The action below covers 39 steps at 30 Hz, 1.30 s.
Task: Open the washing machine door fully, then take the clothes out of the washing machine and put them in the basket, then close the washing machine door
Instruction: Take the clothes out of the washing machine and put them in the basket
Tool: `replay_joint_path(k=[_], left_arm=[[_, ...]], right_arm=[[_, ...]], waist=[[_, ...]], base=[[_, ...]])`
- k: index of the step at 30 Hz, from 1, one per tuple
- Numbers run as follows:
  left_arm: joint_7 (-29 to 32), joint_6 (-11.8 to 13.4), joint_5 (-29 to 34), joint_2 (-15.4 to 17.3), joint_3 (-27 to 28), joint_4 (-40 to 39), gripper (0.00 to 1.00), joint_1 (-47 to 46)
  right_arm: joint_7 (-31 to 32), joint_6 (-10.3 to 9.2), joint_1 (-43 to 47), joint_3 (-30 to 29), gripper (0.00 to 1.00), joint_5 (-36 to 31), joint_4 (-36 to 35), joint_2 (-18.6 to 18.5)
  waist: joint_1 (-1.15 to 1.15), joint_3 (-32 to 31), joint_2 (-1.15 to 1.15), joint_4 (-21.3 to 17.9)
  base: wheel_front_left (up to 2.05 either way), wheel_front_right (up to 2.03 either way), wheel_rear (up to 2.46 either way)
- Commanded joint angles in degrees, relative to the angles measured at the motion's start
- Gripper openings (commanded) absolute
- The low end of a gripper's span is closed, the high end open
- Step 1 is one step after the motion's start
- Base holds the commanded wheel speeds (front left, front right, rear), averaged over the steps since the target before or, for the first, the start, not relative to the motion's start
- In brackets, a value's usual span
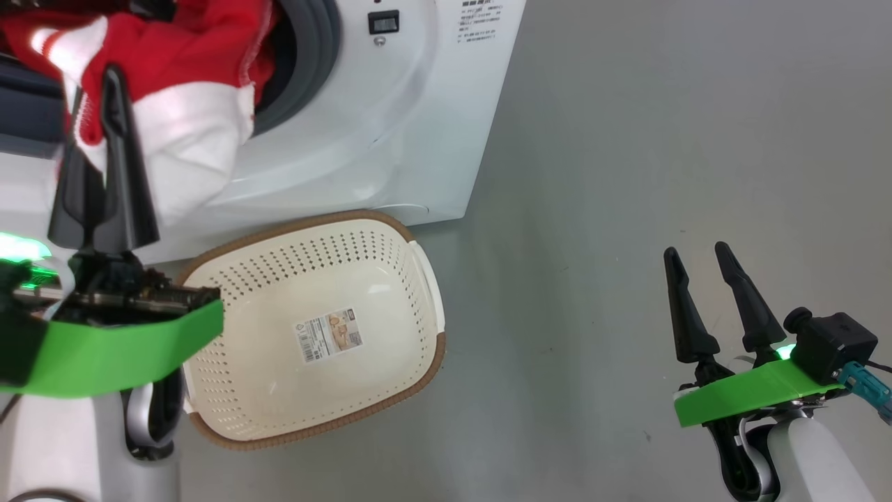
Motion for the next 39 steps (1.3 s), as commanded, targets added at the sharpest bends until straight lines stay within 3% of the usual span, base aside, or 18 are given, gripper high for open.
replay_joint_path(k=[1, 19, 39], left_arm=[[-0.2, -0.3, 0.9, 0.8, 1.5, -1.2, 0.00, 1.4], [-0.2, -0.3, 0.3, 0.4, 3.3, 19.1, 0.00, 3.8], [-0.2, -0.3, 2.3, 2.7, 1.8, 42.0, 0.00, -5.6]], right_arm=[[-0.4, 0.42, -0.6, 1.3, 1.00, -0.6, -1.5, -0.2], [-0.4, 0.42, -3.0, 1.9, 1.00, 0.3, -1.9, -0.2], [-0.4, 0.42, -6.5, 3.1, 1.00, 1.5, -3.0, -0.2]], waist=[[0.00, 0.2, 0.00, 0.0], [0.00, 4.4, 0.00, -0.8], [0.00, 13.2, 0.00, -2.9]], base=[[0.00, 0.00, 0.00], [0.00, 0.00, 0.00], [0.00, 0.00, 0.00]])
